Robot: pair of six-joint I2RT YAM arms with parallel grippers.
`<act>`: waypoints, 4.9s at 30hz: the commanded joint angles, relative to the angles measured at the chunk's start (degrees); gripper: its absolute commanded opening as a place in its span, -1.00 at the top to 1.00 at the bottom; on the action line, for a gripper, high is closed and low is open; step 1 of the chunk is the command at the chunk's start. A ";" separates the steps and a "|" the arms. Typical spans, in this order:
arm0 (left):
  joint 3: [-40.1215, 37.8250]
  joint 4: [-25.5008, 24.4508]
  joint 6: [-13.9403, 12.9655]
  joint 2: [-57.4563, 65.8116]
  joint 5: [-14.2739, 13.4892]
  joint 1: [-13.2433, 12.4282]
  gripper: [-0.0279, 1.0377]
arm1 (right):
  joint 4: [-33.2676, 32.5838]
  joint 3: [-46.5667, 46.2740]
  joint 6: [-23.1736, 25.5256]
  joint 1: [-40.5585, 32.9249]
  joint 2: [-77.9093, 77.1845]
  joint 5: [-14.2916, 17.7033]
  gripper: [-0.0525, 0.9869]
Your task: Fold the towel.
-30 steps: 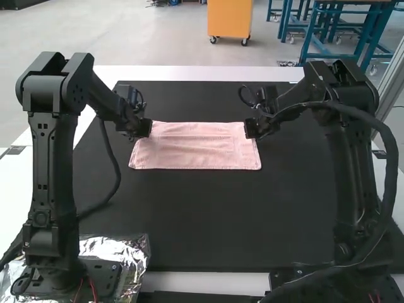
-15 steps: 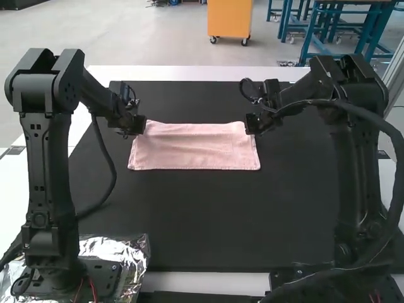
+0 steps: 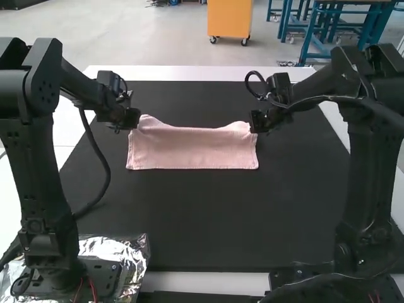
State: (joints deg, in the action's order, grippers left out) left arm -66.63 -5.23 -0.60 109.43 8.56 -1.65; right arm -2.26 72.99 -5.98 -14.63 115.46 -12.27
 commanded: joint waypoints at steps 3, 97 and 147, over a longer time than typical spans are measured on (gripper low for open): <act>3.88 -0.30 -0.81 -5.63 -1.44 -1.51 0.91 | -0.20 -4.00 0.35 2.33 -6.65 0.06 0.95; 25.67 16.92 6.49 -25.32 -2.40 -5.38 -0.87 | 9.21 -20.96 11.16 -5.93 -17.64 -6.36 0.95; 39.56 22.81 4.91 -30.06 -2.49 -11.97 -0.87 | 5.51 24.48 13.89 -36.96 17.08 -2.67 -0.63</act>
State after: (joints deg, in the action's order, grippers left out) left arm -27.35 16.99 4.56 80.55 6.00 -13.87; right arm 3.99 94.24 9.56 -50.89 133.08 -16.27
